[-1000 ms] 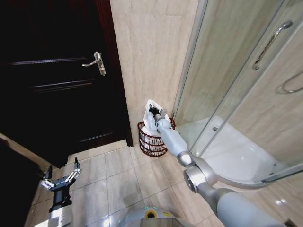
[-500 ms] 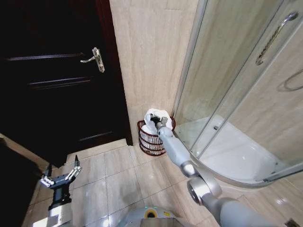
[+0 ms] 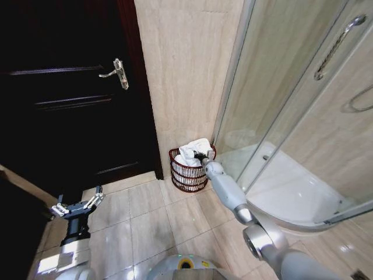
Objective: Discard the used towel into the hamper.
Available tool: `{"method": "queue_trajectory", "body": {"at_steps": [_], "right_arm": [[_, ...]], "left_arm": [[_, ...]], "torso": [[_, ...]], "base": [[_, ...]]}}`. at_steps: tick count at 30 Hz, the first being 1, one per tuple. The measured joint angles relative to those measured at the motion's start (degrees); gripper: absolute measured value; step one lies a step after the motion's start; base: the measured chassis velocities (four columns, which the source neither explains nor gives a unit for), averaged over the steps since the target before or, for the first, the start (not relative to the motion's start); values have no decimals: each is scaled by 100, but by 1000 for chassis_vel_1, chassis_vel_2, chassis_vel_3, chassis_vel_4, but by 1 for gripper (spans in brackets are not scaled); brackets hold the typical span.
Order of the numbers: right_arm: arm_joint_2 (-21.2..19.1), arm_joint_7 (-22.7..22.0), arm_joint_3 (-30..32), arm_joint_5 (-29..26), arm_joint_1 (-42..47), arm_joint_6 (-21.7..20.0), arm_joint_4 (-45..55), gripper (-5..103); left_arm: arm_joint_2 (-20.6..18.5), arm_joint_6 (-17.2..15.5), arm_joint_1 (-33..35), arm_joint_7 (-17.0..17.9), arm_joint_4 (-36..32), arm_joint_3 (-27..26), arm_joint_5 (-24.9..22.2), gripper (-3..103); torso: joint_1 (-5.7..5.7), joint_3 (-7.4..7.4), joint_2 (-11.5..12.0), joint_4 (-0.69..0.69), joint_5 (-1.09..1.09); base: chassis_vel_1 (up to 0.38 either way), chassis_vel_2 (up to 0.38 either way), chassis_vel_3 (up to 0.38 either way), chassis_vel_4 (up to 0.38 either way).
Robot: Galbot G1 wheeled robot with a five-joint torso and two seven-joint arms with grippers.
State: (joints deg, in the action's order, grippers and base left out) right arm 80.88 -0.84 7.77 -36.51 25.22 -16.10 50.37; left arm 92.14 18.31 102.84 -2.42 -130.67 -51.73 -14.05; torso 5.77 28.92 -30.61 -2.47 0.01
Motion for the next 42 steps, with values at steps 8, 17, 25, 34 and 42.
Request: {"method": "queue_trajectory", "body": {"at_steps": [8, 17, 25, 34, 42], "right_arm": [[-293, -1351, -16, -1273, -164, -1684, 713, 5], [-608, -1655, 179, -1948, 32, -2216, 850, 5], [-323, -1148, 454, -1968, -327, -2044, 133, 5], [-443, -683, 316, -1180, -179, -1823, 637, 22], [-1175, -1353, 249, -1115, 297, -1863, 2142, 56]], "left_arm": [[0, 28, -75, 39, 95, -10, -29, 100], [0, 148, -108, 63, 286, -65, -123, 100], [0, 206, -87, 65, 313, -69, -196, 100], [0, 279, -114, 55, 467, -55, -265, 100], [0, 191, -202, 59, 505, -12, -392, 100]], "torso": [[6, 7, -15, -2, -1], [10, 12, -26, 1, -1], [14, 16, -30, 0, 0], [15, 18, -33, -1, 0], [16, 19, -37, 0, 0]], "base": [[0, 0, 0, 0], [0, 0, 0, 0], [0, 0, 0, 0], [0, 0, 0, 0], [0, 0, 0, 0]]}}
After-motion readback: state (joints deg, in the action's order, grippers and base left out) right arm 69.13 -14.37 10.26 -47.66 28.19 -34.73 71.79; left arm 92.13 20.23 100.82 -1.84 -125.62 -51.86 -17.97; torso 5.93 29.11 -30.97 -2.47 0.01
